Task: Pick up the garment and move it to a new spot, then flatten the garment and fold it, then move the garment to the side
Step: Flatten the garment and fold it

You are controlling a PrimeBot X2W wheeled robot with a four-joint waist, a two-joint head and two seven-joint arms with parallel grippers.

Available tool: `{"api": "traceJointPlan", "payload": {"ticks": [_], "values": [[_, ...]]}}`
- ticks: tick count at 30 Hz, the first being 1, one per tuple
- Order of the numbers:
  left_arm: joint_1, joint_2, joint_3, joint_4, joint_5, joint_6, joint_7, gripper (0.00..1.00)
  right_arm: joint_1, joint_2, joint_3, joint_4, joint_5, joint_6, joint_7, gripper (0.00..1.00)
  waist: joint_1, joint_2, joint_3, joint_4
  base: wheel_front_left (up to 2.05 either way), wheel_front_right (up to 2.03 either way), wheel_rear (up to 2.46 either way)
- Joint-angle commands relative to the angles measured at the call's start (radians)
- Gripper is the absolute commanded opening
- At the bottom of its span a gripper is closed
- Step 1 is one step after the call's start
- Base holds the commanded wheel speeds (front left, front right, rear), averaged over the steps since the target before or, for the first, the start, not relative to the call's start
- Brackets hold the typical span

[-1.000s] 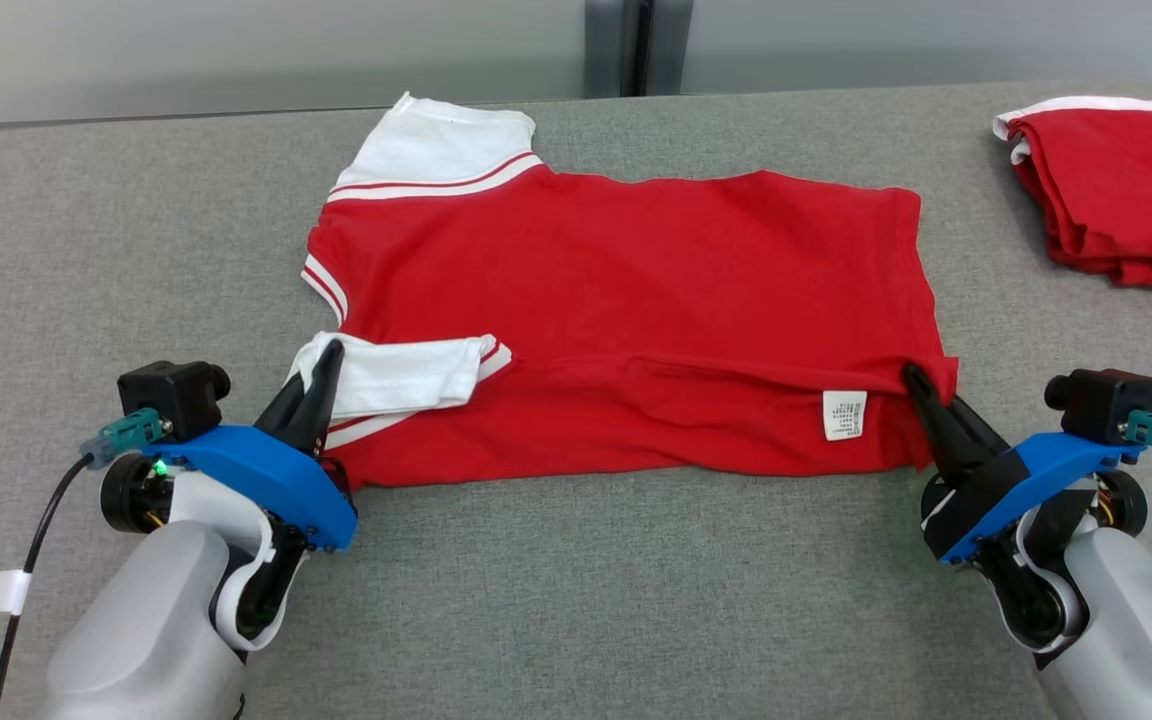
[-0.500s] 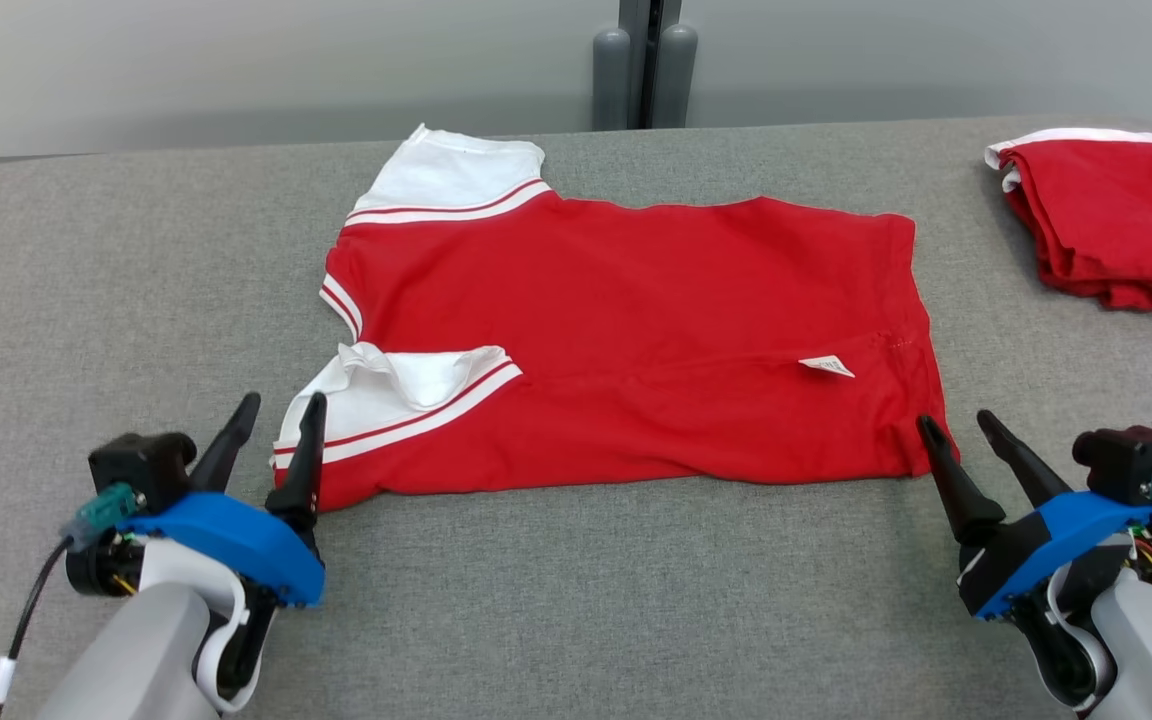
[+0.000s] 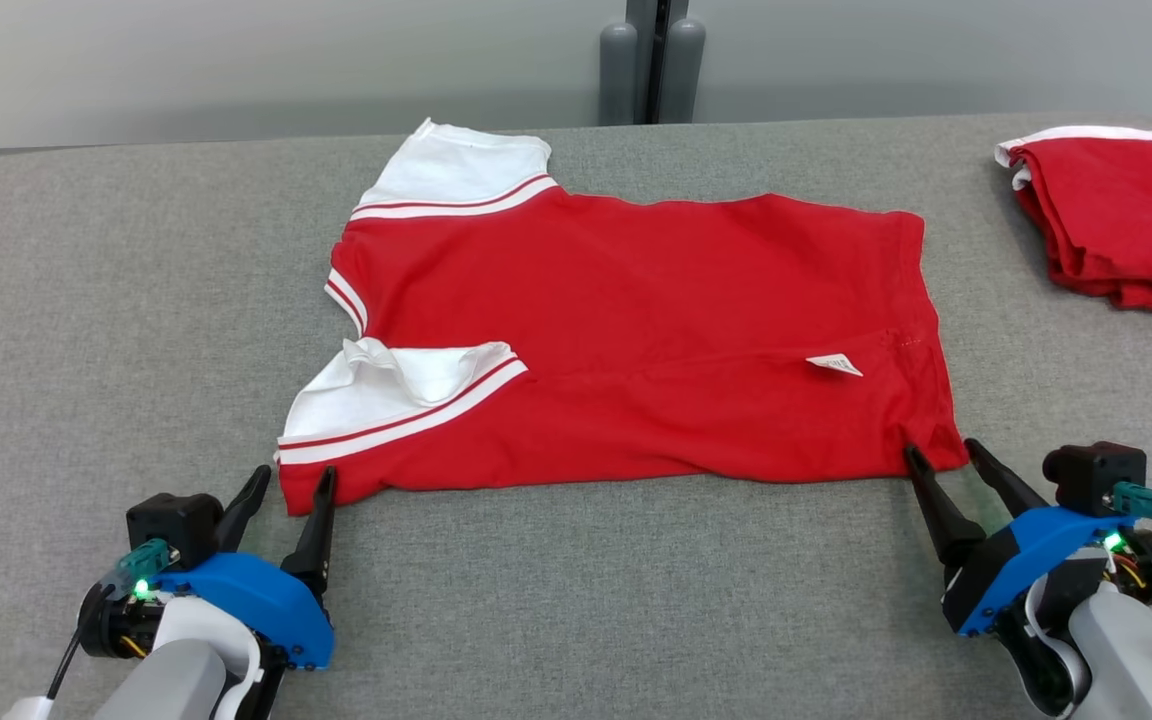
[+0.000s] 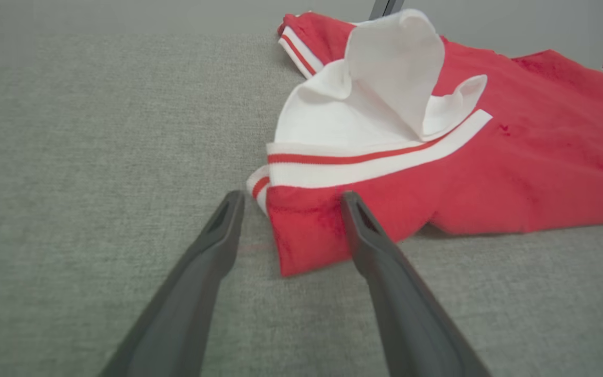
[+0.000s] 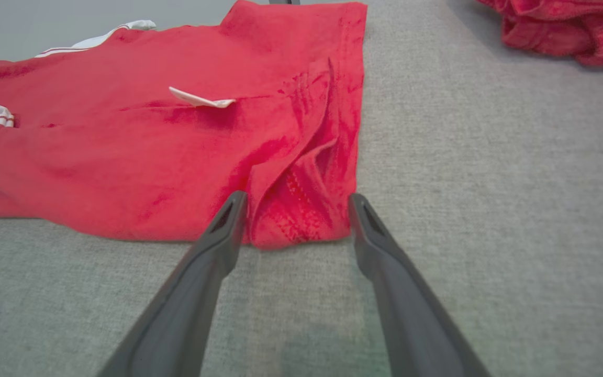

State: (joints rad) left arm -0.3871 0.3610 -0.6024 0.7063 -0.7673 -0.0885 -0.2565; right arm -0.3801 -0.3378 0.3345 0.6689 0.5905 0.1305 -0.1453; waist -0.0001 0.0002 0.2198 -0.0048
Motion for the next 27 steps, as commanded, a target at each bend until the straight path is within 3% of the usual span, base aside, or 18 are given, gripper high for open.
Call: {"api": "traceJointPlan", "payload": {"ticks": [1,7,8,9,10,11,18,27], "values": [[-0.019,-0.007,-0.008,0.016,-0.006,-0.002,0.009,1.00,-0.022,0.008,0.003,0.018,-0.010,0.001,0.000,1.00,0.0001,-0.0002,0.003,-0.001,0.00,0.00,0.00],[-0.050,-0.036,-0.017,0.084,-0.026,-0.020,0.029,1.00,-0.072,0.041,0.018,0.091,-0.023,0.001,-0.012,1.00,0.0001,-0.0002,0.011,-0.007,0.00,0.00,0.00],[-0.055,-0.045,-0.015,0.091,-0.034,-0.024,0.029,0.84,-0.080,0.044,0.021,0.103,-0.024,0.001,-0.016,0.96,0.0001,-0.0002,0.011,-0.006,0.00,0.00,0.00],[-0.061,-0.051,-0.016,0.100,-0.039,-0.026,0.029,0.30,-0.088,0.048,0.022,0.116,-0.024,0.001,-0.022,0.39,0.0001,-0.0002,0.011,-0.006,0.00,0.00,0.00],[-0.066,-0.056,-0.018,0.109,-0.040,-0.028,0.028,0.05,-0.092,0.055,0.024,0.126,-0.024,0.001,-0.029,0.12,0.0001,-0.0002,0.009,-0.005,0.00,0.00,0.00],[-0.067,-0.060,-0.021,0.117,-0.043,-0.030,0.026,0.00,-0.093,0.061,0.027,0.136,-0.023,0.001,-0.036,0.00,0.0001,-0.0002,0.005,-0.005,0.00,0.00,0.00],[-0.039,-0.059,-0.005,0.126,-0.080,-0.041,0.004,0.00,-0.059,0.057,0.049,0.156,0.007,0.001,-0.088,0.00,0.0001,-0.0002,-0.046,-0.006,0.00,0.00,0.00],[0.080,-0.035,0.023,0.021,-0.090,-0.030,-0.008,0.00,0.066,0.038,0.081,0.052,0.055,0.001,-0.114,0.00,0.0001,-0.0002,-0.117,0.016,0.00,0.00,0.00]]}}
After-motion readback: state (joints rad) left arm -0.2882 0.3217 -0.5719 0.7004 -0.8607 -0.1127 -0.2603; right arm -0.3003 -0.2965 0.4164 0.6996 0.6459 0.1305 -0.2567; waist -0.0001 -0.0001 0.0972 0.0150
